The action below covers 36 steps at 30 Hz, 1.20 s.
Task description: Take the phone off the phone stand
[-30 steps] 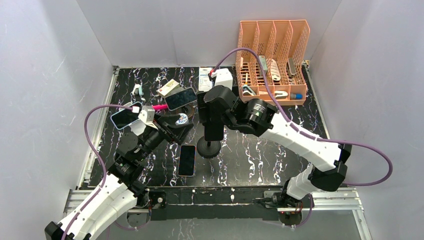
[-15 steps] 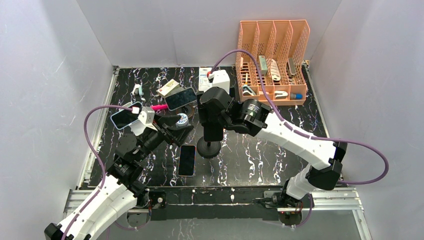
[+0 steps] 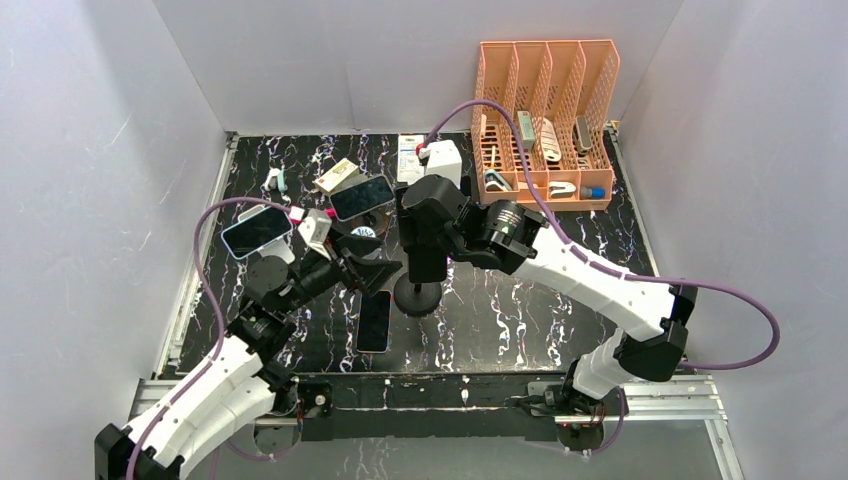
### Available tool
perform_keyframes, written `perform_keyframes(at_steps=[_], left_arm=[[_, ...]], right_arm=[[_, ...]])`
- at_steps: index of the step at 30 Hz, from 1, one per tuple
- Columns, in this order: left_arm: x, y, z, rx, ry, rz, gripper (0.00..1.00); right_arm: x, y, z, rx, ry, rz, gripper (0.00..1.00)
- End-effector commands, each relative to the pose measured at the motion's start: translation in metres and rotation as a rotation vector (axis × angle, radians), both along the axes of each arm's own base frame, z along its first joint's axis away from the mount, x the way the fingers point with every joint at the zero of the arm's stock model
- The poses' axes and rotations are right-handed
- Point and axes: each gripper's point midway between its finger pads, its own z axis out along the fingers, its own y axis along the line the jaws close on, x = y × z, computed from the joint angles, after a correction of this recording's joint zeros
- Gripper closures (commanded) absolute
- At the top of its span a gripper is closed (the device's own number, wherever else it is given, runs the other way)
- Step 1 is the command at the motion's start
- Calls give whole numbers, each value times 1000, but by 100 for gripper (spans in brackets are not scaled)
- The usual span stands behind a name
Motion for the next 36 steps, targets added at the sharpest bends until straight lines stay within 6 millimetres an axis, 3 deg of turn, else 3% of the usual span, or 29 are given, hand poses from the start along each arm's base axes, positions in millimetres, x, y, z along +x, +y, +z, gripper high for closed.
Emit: perform_keyframes(at_steps=[1,15,26,31,36], left_arm=[[-10,-19,7,-21,24,-139,21],[2,-36,38,-50,13,-189,22],[12,-45,34,-43,39,-200,26],[10,-47,37,-53,40,-222,31],[8,-48,38,-52,35,-236,46]], right_arm=[[-2,-10,11,14,-28,-5,52],[-5,-16,17,23,-37,6,54],[-7,-17,22,37,-39,13,53],[-7,-15,20,38,-32,15,53],[-7,-14,18,34,-29,13,54]])
